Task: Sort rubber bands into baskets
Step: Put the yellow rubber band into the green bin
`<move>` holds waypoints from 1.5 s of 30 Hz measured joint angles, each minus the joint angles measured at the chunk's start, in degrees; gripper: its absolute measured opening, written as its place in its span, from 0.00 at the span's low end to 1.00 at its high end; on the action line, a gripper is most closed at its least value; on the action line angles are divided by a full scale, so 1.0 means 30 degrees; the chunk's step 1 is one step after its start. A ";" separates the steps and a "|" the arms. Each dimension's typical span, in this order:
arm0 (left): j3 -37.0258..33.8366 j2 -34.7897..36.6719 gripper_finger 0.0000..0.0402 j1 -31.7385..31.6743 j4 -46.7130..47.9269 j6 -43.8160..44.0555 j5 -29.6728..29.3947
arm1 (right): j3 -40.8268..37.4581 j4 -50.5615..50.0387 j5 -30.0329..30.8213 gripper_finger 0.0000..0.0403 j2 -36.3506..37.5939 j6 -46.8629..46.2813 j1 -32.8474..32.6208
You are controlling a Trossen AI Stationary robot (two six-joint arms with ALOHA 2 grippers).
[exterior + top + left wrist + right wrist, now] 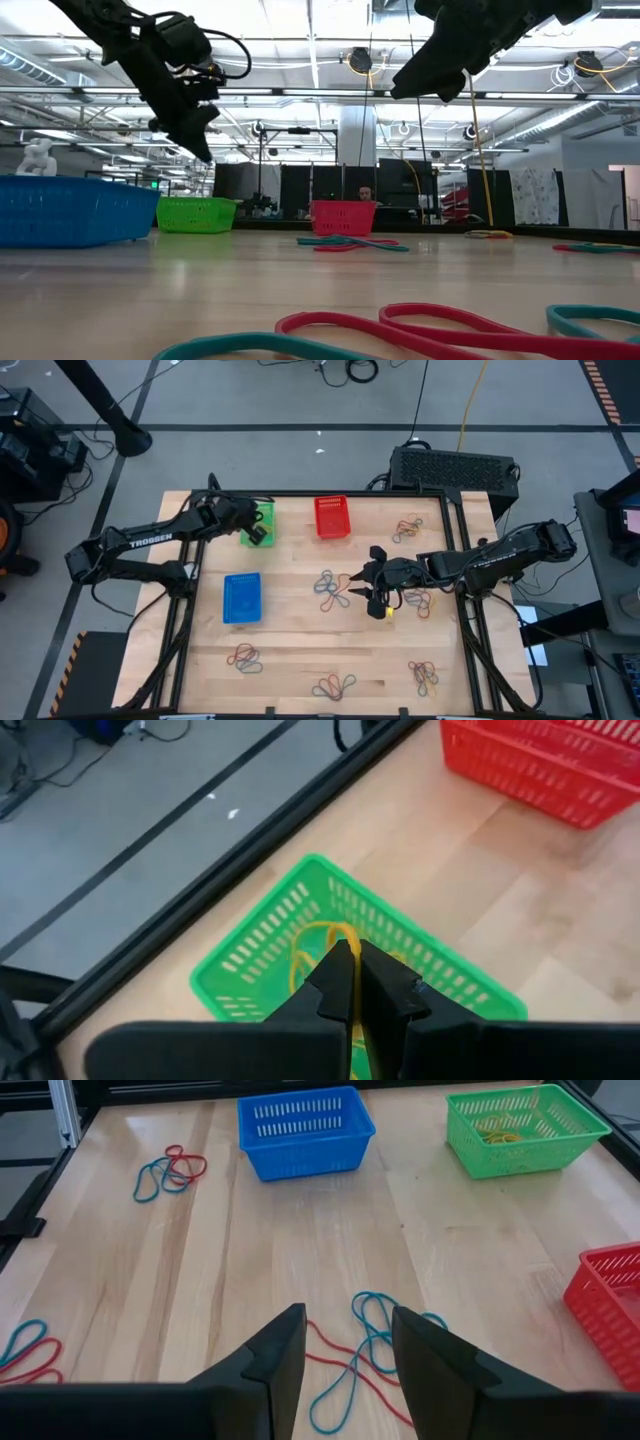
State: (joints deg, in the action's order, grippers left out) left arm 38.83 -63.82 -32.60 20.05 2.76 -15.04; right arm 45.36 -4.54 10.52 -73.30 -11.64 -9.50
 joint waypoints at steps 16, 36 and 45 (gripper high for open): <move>0.0000 0.0020 0.37 0.0072 0.0074 0.0549 0.0321 | -0.0007 -0.0192 -0.0805 0.35 0.0104 -0.0643 0.0007; -0.1271 -0.0149 0.37 1.0794 -1.1548 0.0722 0.5553 | 0.2783 -1.3504 -0.7139 0.35 0.0255 -0.9738 -0.2429; -0.1290 -0.4290 0.37 1.3985 -1.6723 -0.3105 0.5476 | 0.2783 -1.4578 -0.7139 0.35 -0.0122 -1.3627 -0.6787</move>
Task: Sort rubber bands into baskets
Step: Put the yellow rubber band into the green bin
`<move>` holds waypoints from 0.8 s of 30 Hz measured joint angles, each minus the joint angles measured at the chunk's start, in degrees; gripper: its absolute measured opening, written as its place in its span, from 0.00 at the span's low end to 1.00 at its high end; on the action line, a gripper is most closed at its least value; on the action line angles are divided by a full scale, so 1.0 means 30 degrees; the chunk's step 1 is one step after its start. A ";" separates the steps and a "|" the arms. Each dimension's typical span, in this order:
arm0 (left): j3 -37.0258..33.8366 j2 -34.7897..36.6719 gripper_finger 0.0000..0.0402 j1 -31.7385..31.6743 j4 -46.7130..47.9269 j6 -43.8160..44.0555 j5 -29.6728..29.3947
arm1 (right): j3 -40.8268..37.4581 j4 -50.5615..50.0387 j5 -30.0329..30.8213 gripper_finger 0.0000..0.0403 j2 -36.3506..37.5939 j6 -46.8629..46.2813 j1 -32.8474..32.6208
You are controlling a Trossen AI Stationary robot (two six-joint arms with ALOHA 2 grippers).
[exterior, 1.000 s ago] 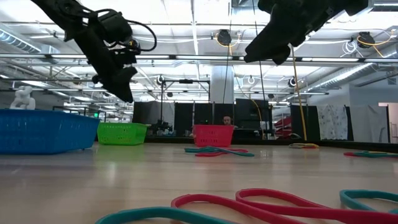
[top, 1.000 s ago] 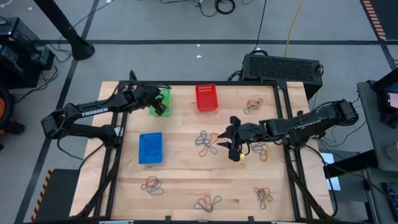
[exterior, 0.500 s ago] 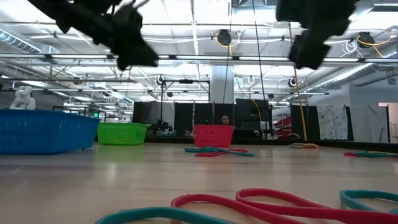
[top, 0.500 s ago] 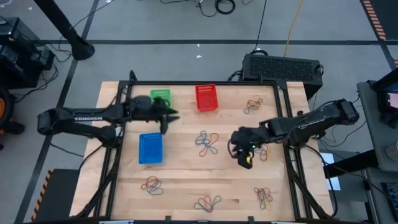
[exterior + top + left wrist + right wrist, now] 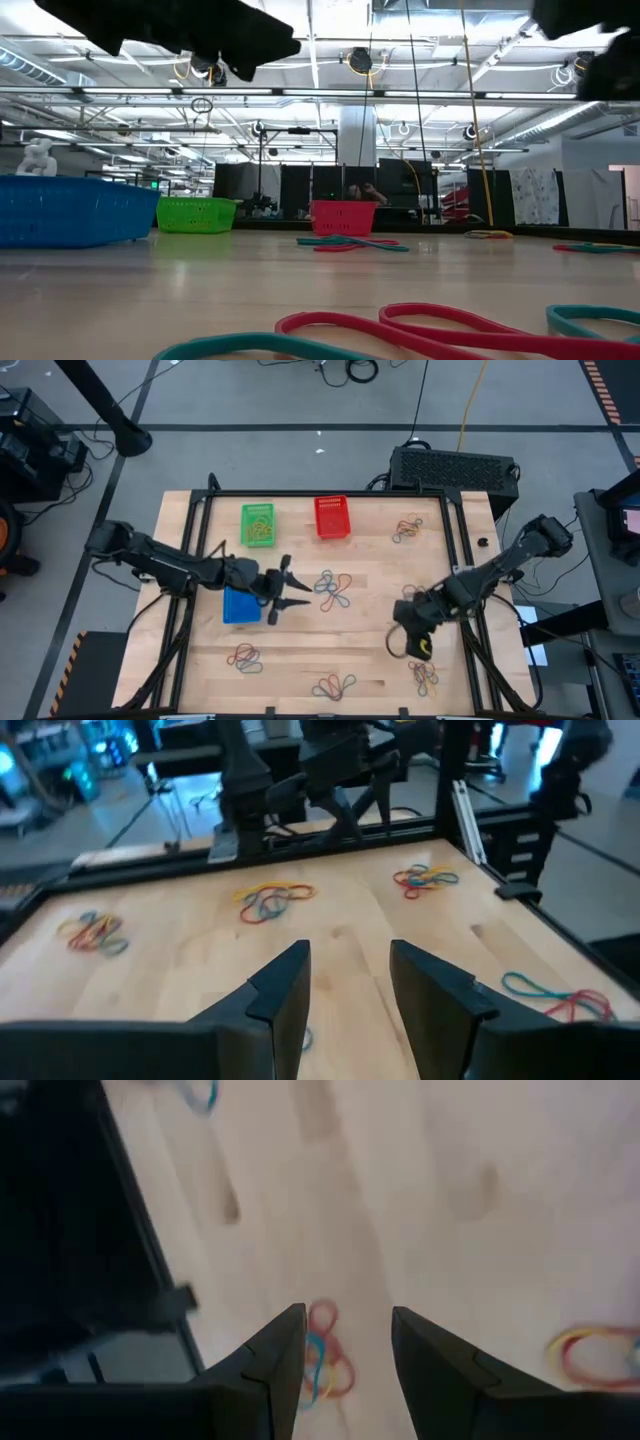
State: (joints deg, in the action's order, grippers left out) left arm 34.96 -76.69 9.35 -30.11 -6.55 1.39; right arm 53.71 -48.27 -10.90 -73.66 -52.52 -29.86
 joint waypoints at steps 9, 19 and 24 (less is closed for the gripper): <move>-0.0007 -0.1762 0.37 -0.0142 -0.1754 -0.0487 -0.0052 | 0.0000 -0.3669 0.5159 0.35 -0.1100 -0.2012 -0.2016; -0.0007 -0.1820 0.37 -0.0127 -0.1835 -0.0435 -0.0052 | -0.2478 -0.4583 0.3660 0.35 -0.1146 -0.2060 -0.0248; -0.0007 -0.1820 0.37 -0.0127 -0.1819 -0.0429 -0.0052 | -0.4584 -0.2275 0.2573 0.35 -0.1146 -0.1086 0.0184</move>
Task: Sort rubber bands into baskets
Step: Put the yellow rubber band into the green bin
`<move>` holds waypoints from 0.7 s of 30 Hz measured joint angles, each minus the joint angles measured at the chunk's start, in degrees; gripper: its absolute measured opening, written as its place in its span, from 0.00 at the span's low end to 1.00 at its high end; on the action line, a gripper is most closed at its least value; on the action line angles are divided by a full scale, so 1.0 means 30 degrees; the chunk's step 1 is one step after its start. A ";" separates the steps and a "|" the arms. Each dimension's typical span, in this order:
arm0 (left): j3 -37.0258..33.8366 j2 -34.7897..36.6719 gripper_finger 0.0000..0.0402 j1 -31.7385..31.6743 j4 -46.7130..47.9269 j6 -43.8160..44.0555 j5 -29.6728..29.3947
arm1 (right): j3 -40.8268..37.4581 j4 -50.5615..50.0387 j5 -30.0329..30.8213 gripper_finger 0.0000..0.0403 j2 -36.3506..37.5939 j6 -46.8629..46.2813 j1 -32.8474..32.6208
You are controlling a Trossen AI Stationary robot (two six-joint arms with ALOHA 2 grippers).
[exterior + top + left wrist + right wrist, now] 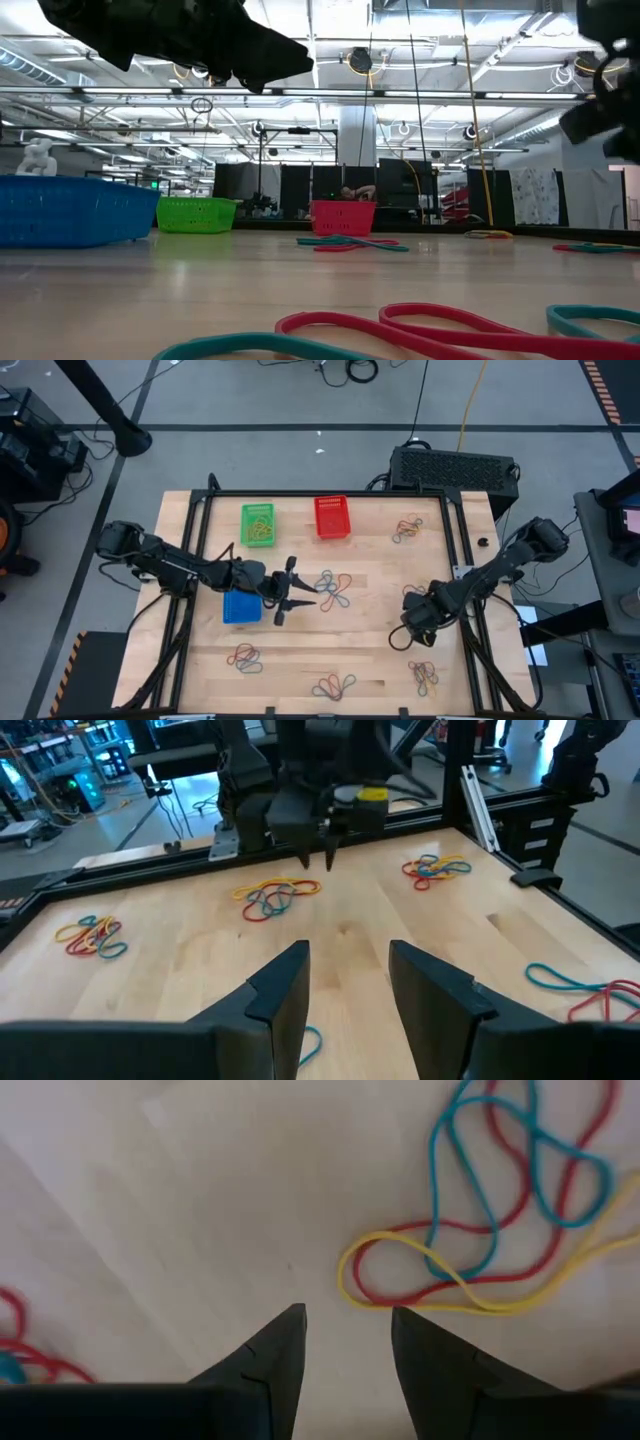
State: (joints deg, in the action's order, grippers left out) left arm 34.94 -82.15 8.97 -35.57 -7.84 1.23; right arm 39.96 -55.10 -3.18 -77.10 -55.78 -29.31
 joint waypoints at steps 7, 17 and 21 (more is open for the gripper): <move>0.0000 0.0000 0.37 0.0000 0.0012 -0.0005 0.0000 | -0.1583 0.1636 -0.0551 0.35 0.0000 0.0889 0.0640; 0.0000 0.0000 0.37 0.0000 0.0036 -0.0007 0.0007 | -0.3126 0.3464 -0.0846 0.33 0.0117 0.1486 0.1874; 0.0000 0.0000 0.37 0.0000 0.0044 -0.0015 0.0007 | -0.3155 0.3756 -0.0889 0.21 0.0102 0.1936 0.2096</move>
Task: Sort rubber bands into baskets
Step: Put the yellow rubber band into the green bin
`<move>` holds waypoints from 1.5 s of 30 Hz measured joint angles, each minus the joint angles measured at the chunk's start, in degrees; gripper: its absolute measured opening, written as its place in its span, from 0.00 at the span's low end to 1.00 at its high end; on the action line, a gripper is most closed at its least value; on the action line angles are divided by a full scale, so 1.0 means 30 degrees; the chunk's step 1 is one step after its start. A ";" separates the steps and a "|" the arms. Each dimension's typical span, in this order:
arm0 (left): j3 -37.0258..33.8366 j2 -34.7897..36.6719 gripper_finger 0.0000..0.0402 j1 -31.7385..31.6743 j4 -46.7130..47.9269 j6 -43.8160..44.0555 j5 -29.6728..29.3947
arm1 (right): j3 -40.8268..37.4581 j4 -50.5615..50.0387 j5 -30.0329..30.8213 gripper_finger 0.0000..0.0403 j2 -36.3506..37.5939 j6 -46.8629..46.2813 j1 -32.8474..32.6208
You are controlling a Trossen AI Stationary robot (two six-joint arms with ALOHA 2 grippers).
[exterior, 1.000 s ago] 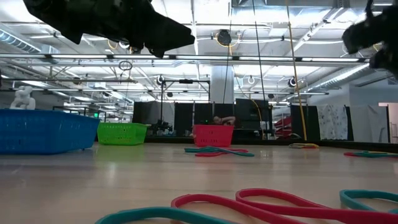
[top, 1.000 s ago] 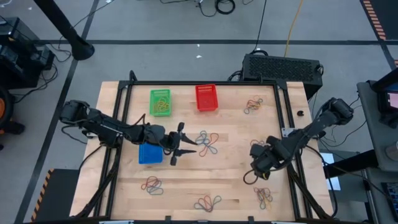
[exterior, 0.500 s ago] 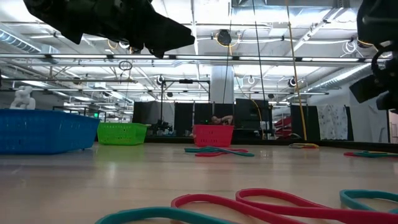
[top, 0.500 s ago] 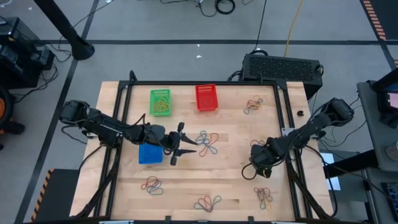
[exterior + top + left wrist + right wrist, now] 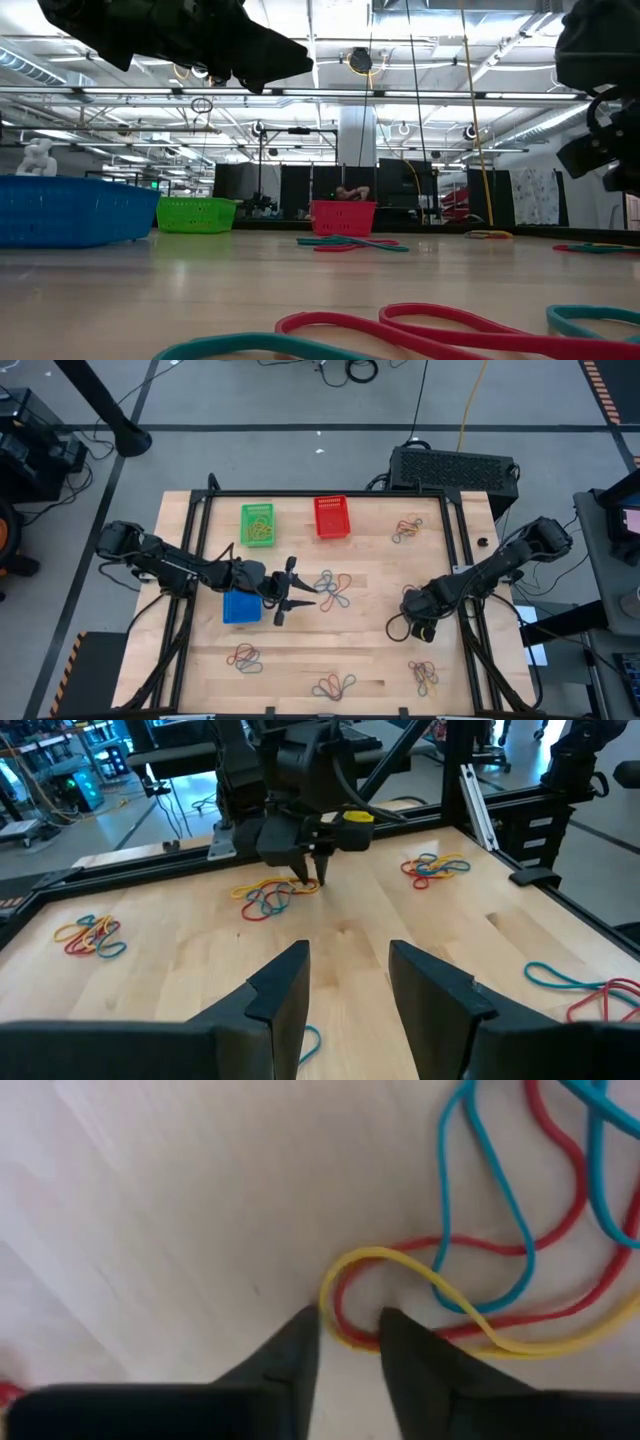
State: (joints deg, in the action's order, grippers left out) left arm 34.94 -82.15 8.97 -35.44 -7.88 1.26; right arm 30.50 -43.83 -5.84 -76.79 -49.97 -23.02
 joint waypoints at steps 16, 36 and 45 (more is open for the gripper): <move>0.0007 0.0000 0.37 0.0000 0.0130 -0.0007 0.0000 | 0.4064 -0.3118 0.2004 0.00 0.0433 0.1067 0.0162; 0.0007 0.0000 0.37 0.0000 0.0592 -0.0020 0.0000 | 0.5975 -0.6247 0.1134 0.02 0.0517 0.0688 0.0150; 0.0007 0.0000 0.37 0.0000 0.0576 -0.0015 0.0000 | 0.6004 -0.2647 -0.0005 0.19 0.0525 0.1186 0.0299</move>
State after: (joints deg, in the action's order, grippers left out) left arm 34.96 -82.15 8.97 -33.71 -7.92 1.26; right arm 48.51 -51.77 -5.86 -75.22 -46.41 -22.12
